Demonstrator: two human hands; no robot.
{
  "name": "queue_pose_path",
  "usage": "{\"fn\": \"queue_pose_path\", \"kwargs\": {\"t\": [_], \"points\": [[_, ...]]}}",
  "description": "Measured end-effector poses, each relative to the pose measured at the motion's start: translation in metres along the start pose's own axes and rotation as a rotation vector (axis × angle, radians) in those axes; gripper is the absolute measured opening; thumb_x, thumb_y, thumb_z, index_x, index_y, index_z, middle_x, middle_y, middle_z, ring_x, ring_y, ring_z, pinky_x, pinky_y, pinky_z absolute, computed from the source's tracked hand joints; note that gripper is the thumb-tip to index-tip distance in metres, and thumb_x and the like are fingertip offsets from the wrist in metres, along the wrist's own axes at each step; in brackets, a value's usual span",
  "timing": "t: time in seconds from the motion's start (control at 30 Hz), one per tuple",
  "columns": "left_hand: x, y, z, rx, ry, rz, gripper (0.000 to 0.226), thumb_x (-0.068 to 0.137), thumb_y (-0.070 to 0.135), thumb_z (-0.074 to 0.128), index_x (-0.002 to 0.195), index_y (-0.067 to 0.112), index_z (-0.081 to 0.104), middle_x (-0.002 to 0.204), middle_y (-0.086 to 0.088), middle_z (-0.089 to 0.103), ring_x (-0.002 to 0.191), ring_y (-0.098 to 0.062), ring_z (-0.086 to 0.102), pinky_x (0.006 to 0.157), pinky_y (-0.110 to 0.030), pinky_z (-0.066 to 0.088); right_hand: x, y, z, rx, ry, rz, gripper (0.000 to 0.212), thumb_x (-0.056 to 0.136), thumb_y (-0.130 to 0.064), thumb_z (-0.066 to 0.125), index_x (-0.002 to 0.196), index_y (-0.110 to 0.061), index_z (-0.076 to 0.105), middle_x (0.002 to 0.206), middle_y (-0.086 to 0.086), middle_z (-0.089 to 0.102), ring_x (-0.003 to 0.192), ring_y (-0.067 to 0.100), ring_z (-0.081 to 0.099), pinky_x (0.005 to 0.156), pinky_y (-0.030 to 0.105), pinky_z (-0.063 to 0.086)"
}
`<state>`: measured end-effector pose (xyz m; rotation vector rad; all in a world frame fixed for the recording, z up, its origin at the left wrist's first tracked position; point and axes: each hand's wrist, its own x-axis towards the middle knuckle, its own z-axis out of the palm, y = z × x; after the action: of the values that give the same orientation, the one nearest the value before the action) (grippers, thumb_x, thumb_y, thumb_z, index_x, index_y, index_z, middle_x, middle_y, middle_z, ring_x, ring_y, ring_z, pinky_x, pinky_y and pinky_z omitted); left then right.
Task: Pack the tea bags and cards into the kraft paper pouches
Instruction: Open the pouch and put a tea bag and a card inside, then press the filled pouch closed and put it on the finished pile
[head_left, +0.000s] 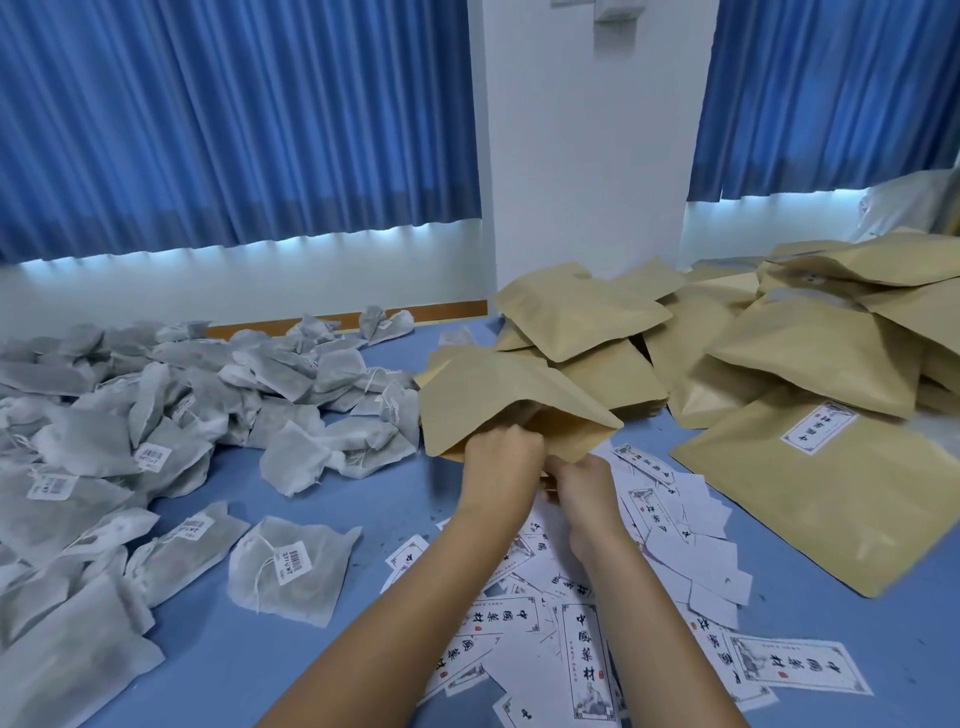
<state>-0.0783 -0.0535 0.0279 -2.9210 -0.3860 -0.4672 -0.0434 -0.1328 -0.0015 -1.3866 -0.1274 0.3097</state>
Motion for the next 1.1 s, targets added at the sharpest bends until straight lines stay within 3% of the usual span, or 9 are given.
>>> {"fn": "queue_pose_path", "kwargs": {"t": [0.1, 0.3, 0.43, 0.57, 0.7, 0.8, 0.9, 0.97, 1.1], "points": [[0.014, 0.004, -0.002, 0.03, 0.079, -0.11, 0.018, 0.079, 0.001, 0.06, 0.075, 0.018, 0.055, 0.085, -0.001, 0.066, 0.06, -0.016, 0.049, 0.05, -0.021, 0.031, -0.002, -0.001, 0.003, -0.107, -0.035, -0.065, 0.026, 0.086, 0.003, 0.054, 0.064, -0.011, 0.054, 0.048, -0.007, 0.055, 0.045, 0.007, 0.049, 0.047, 0.016, 0.038], [0.046, 0.0, 0.002, 0.062, -0.13, -0.073, 0.042, 0.096, 0.026, 0.049, 0.135, 0.012, 0.043, 0.138, -0.012, 0.044, 0.127, -0.029, 0.043, 0.105, -0.036, 0.033, -0.005, -0.001, 0.004, -0.142, -0.09, -0.068, 0.025, 0.086, 0.007, 0.051, 0.066, -0.007, 0.056, 0.046, -0.005, 0.059, 0.039, 0.003, 0.053, 0.042, 0.013, 0.04], [0.018, 0.023, -0.018, -0.121, 0.198, -0.127, 0.025, 0.075, 0.035, 0.073, 0.065, 0.02, 0.055, 0.069, -0.001, 0.062, 0.061, -0.017, 0.057, 0.049, -0.023, 0.031, 0.002, 0.005, 0.001, 0.025, -0.018, 0.079, 0.033, 0.092, 0.002, 0.04, 0.064, -0.015, 0.038, 0.046, -0.006, 0.036, 0.046, 0.011, 0.033, 0.044, 0.018, 0.026], [-0.003, 0.02, -0.027, 0.034, 0.579, 0.062, 0.018, 0.058, 0.024, 0.077, 0.061, 0.021, 0.059, 0.062, 0.002, 0.055, 0.062, -0.018, 0.051, 0.067, -0.03, 0.037, 0.001, 0.007, 0.002, 0.072, -0.07, 0.05, 0.026, 0.094, -0.002, 0.045, 0.073, -0.017, 0.051, 0.054, -0.007, 0.05, 0.048, 0.007, 0.045, 0.044, 0.017, 0.036], [-0.002, -0.004, -0.023, -0.002, 0.189, -0.01, 0.023, 0.09, 0.027, 0.052, 0.111, 0.026, 0.061, 0.115, 0.003, 0.062, 0.11, -0.021, 0.055, 0.094, -0.035, 0.038, 0.0, 0.001, 0.002, 0.255, -0.157, 0.058, 0.014, 0.088, -0.001, 0.053, 0.08, -0.012, 0.058, 0.059, -0.001, 0.058, 0.051, 0.012, 0.048, 0.053, 0.024, 0.034], [-0.013, -0.006, -0.01, -0.067, 0.059, -0.018, 0.017, 0.089, 0.019, 0.056, 0.105, 0.022, 0.06, 0.099, 0.002, 0.063, 0.091, -0.018, 0.061, 0.065, -0.027, 0.037, 0.003, 0.0, -0.001, 0.341, -0.232, 0.123, 0.017, 0.087, -0.022, 0.058, 0.083, -0.008, 0.066, 0.076, 0.01, 0.063, 0.065, 0.021, 0.058, 0.063, 0.031, 0.044], [-0.03, 0.003, 0.002, -0.031, 0.345, 0.108, 0.028, 0.05, 0.018, 0.086, 0.071, 0.018, 0.068, 0.067, 0.005, 0.063, 0.063, -0.013, 0.061, 0.05, -0.019, 0.045, 0.008, 0.001, -0.001, 0.3, -0.109, 0.174, 0.034, 0.094, -0.032, 0.056, 0.071, -0.007, 0.065, 0.067, 0.01, 0.065, 0.059, 0.02, 0.062, 0.06, 0.029, 0.049], [-0.044, 0.013, 0.014, -0.239, 0.385, 0.151, 0.019, 0.064, 0.019, 0.079, 0.058, 0.017, 0.061, 0.059, 0.004, 0.055, 0.055, -0.013, 0.054, 0.048, -0.023, 0.045, 0.012, 0.003, -0.001, 0.179, 0.013, 0.169, 0.029, 0.097, -0.027, 0.054, 0.079, -0.005, 0.06, 0.066, 0.008, 0.06, 0.058, 0.019, 0.058, 0.055, 0.026, 0.045], [-0.05, 0.019, 0.016, -1.036, -0.138, -0.327, 0.035, 0.092, 0.039, 0.052, 0.062, 0.022, 0.054, 0.052, 0.006, 0.051, 0.041, -0.005, 0.042, 0.05, -0.025, 0.038, 0.016, 0.002, -0.001, 0.244, 0.038, 0.175, 0.019, 0.098, -0.022, 0.051, 0.093, -0.007, 0.062, 0.094, 0.016, 0.068, 0.082, 0.031, 0.066, 0.073, 0.04, 0.056]]}}
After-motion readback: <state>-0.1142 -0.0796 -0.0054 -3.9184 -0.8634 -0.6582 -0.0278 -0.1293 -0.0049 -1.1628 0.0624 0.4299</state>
